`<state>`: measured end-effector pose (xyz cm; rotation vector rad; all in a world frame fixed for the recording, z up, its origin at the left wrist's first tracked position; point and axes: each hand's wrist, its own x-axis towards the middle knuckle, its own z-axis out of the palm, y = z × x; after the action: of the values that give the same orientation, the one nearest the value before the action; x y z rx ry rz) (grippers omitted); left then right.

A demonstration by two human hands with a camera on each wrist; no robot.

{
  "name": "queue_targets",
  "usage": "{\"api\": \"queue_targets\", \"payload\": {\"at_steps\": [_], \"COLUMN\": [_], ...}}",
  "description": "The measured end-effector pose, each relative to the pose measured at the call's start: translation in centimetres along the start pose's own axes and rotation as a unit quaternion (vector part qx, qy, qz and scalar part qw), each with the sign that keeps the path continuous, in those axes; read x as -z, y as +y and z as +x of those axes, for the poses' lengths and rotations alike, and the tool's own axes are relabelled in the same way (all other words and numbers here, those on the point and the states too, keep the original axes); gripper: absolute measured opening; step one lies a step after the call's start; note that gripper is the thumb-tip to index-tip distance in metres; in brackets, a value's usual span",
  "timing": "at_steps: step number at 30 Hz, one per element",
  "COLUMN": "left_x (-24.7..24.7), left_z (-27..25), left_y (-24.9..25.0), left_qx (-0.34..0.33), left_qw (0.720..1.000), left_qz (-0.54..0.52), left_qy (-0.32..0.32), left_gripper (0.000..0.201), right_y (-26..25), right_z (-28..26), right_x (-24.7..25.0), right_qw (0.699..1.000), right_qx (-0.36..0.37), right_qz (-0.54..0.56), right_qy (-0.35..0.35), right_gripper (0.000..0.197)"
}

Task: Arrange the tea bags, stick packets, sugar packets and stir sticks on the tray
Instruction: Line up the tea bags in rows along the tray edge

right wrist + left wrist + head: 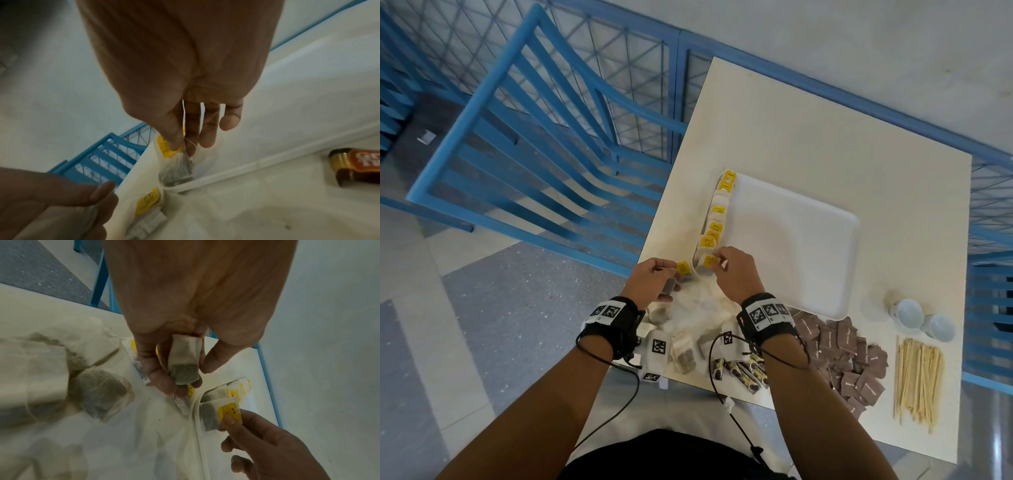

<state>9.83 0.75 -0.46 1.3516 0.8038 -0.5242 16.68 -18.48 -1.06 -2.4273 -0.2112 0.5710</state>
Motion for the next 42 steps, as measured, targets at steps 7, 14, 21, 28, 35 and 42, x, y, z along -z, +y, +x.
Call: {"api": "queue_targets", "payload": {"at_steps": [7,14,21,28,35,42], "left_x": [0.0,0.0,-0.1,-0.3,0.2,0.6], "left_z": [-0.1,-0.2,-0.4,-0.3,-0.1,0.0], "left_y": [0.3,0.4,0.4,0.5,0.5,0.1], "left_qx": [-0.006,-0.01,-0.015,-0.022,-0.02,-0.018], "left_qw": [1.0,1.0,1.0,1.0,1.0,1.0], "left_qz": [-0.002,0.0,0.003,0.015,0.008,0.007], "left_qy": [0.002,0.001,-0.001,0.005,0.004,0.003], "left_gripper": [0.009,0.009,0.008,0.008,0.009,0.01], "right_y": [-0.5,-0.5,-0.3,-1.8,-2.9,-3.0], "right_z": [0.2,-0.3,-1.4,-1.2,-0.2,-0.1], "right_x": [-0.9,-1.2,-1.3,-2.5,-3.0,-2.8], "right_qw": [0.999,0.995,0.983,0.976,0.97,0.969], "right_qx": [-0.002,-0.048,-0.127,-0.171,-0.203,-0.196], "right_qz": [0.016,0.047,0.098,0.104,0.085,0.097], "right_qy": [0.04,0.08,0.09,0.09,0.105,0.118], "right_gripper": [0.017,0.029,0.046,0.064,0.05,0.047]}}
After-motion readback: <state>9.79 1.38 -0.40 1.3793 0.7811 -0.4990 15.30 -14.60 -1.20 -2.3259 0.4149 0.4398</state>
